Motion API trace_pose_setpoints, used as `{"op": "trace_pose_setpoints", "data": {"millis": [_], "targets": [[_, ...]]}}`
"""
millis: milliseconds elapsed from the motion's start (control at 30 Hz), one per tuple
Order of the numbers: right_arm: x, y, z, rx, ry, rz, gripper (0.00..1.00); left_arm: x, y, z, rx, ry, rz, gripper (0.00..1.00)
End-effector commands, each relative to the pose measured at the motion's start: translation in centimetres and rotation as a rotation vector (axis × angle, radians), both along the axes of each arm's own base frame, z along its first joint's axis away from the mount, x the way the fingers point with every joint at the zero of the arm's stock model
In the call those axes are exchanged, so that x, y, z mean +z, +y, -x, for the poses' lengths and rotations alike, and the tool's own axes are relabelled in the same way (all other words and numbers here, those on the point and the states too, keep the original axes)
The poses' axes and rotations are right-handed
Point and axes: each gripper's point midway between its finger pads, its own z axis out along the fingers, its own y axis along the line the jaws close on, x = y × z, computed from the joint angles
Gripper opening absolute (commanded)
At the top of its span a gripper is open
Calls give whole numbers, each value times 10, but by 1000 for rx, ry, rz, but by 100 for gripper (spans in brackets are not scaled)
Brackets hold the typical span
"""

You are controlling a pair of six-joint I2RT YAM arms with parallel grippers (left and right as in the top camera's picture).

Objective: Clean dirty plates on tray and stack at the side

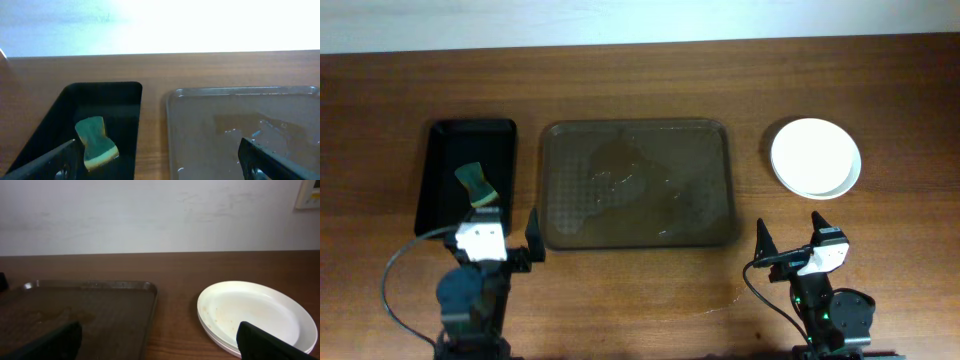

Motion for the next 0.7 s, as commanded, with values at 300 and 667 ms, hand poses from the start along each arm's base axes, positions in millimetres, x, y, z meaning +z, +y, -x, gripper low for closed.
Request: {"op": "trace_pose_setpoints", "data": {"millis": [300, 667], "targets": [[-3, 0, 0, -2, 7, -6, 98, -3, 9, 22, 22, -233, -182, 99], [-3, 0, 0, -2, 7, -6, 98, -27, 12, 23, 41, -140, -94, 99]]}}
